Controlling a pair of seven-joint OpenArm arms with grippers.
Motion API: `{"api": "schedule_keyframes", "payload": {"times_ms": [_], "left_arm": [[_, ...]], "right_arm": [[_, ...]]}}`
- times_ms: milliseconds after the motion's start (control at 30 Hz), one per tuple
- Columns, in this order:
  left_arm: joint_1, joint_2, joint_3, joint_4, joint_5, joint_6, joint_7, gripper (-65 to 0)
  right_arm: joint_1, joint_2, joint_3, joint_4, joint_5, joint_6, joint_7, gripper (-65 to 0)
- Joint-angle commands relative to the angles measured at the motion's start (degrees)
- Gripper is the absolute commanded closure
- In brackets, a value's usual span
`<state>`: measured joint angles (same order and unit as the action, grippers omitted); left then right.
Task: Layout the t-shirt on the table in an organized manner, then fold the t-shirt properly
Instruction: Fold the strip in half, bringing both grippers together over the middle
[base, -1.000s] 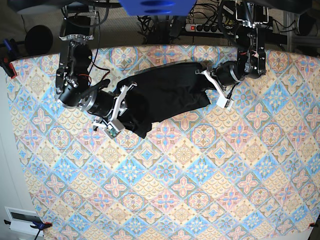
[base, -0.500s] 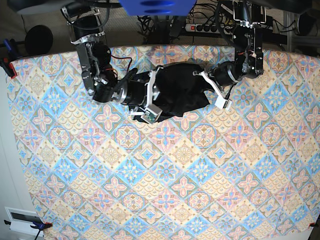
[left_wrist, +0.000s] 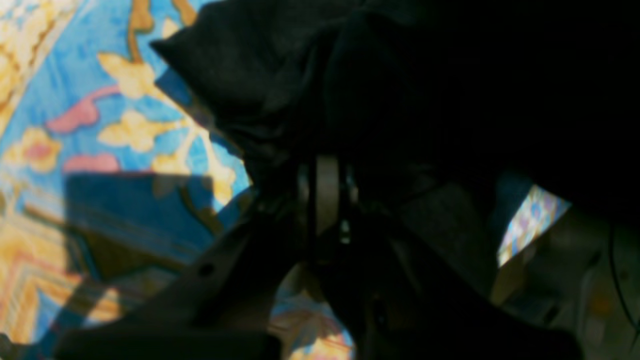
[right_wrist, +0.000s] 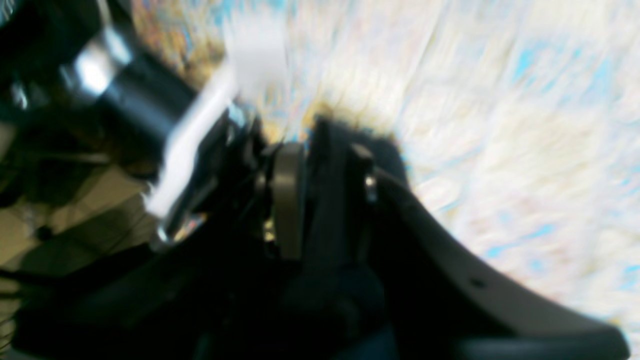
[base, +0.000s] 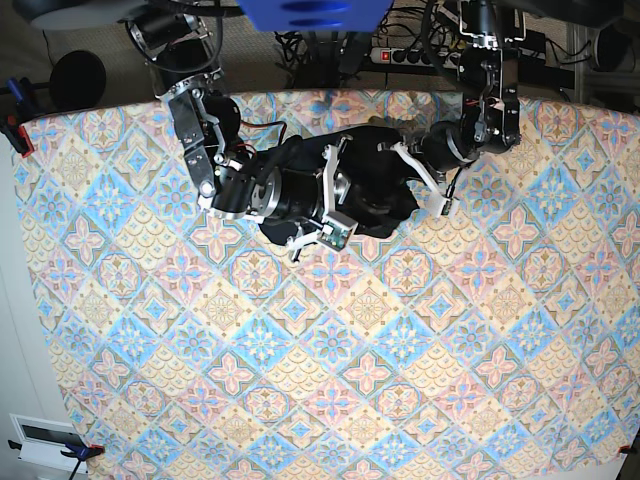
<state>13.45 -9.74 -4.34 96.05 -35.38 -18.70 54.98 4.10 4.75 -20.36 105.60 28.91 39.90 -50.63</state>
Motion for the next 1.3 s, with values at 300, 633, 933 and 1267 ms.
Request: {"api": "schedule_keyframes", "payload": {"times_ms": [300,633,933,1267], "left_arm": [[1.0,-7.2,-9.2,1.3,-16.9,-0.5,5.3,-0.3],[2.4,-8.5,-7.7,10.8,-25.6,-0.4,15.5,-8.8],[5.0,-8.0,-3.9,14.1,-25.8,-0.4,17.8,-31.2],[2.0,-0.8,0.7,10.0,-19.2,-0.4,17.6,-31.3]], "right_arm": [[-5.3,0.2,10.6,4.6,1.1,0.1,1.0,-14.1],[-5.3,6.9,11.7,4.4,1.0,0.1,0.9,-14.3],[-5.4,8.5,13.2,4.4,1.0,0.1,0.9,-14.3],[-5.4,8.5,13.4,4.9,1.0,0.1,0.8,-14.4]]}}
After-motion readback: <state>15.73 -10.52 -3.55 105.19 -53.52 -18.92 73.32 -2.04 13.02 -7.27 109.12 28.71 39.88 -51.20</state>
